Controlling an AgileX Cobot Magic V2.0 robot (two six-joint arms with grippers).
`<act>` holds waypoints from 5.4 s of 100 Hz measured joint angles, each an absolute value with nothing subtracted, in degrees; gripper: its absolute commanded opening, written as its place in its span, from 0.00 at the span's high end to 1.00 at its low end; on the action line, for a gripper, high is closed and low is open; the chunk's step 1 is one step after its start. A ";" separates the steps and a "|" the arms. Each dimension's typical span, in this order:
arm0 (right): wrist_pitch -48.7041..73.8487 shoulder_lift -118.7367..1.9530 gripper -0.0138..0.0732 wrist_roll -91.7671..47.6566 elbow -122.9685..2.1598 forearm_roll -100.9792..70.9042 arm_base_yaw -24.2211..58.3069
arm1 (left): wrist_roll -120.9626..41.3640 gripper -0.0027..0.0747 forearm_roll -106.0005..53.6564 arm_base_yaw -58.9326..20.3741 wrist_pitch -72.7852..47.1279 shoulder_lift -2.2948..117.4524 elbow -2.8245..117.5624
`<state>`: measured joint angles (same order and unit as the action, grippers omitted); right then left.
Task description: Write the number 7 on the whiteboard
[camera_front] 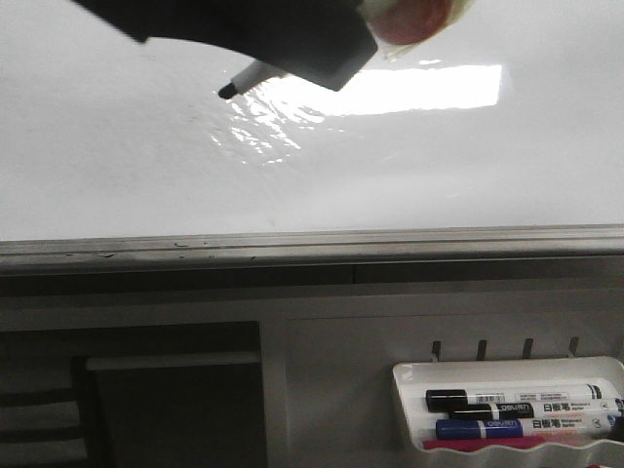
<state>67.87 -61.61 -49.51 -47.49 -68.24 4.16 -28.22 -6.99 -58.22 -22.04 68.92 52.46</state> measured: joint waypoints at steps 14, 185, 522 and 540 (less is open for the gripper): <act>67.49 -61.61 0.90 -50.04 -47.49 -68.24 4.16 | -28.25 0.63 -7.79 -58.22 -22.04 68.84 52.46; 22.87 -67.39 0.90 -82.57 -48.20 -87.84 17.45 | -14.60 0.30 -32.55 -11.99 -8.92 40.82 34.07; 51.80 -60.07 0.90 -44.02 -52.74 -51.83 14.70 | -33.41 0.99 -16.59 -56.25 1.58 72.93 44.62; 51.68 -60.07 0.71 -45.65 -52.74 -51.96 14.70 | -33.75 0.99 -16.12 -56.38 1.46 72.93 44.62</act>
